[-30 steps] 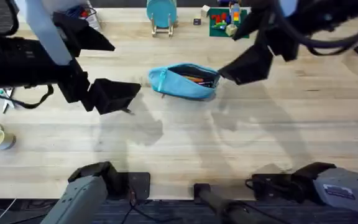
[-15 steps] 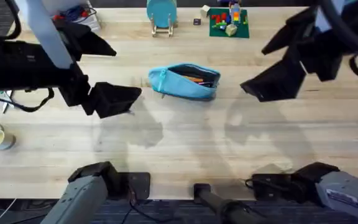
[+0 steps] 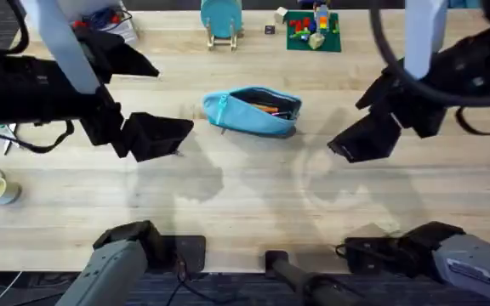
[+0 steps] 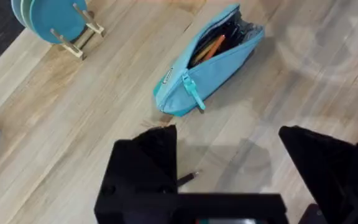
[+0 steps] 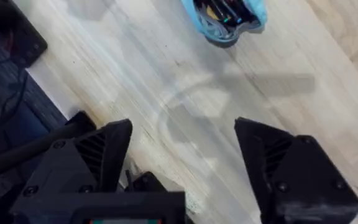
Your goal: Unzip the bag, pick up the pens from the table one at a time and place them inside, then zip the bag closed.
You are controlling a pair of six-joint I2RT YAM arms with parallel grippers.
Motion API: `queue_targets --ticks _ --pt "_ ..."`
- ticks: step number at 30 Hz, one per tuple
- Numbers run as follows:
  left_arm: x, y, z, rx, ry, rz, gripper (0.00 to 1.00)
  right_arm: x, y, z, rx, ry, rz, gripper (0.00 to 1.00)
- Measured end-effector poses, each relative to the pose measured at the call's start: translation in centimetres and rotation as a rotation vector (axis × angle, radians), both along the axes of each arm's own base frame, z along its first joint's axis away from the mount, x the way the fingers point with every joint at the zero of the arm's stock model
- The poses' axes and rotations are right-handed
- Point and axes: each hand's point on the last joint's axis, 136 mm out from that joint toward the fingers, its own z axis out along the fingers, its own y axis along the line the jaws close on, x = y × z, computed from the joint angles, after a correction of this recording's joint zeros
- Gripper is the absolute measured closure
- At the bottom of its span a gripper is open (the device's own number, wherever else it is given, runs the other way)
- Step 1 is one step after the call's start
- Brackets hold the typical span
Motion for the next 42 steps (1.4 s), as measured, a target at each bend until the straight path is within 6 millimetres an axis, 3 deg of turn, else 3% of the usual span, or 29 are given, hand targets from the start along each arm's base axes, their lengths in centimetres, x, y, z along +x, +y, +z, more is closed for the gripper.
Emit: queue_targets --ticks 9,23,42 --pt "-0.3 0.1 -0.3 -0.013 0.048 0.037 0.007 0.9 0.3 -0.2 0.013 -0.028 -0.011 0.004" --pt "0.5 3.6 -2.0 -0.108 0.326 0.561 0.007 0.8 0.3 -0.2 0.013 -0.025 -0.013 0.004" --pt "-0.5 3.3 -2.4 -0.387 0.618 0.940 0.008 0.4 0.1 -0.3 0.006 -0.006 -0.014 0.004"
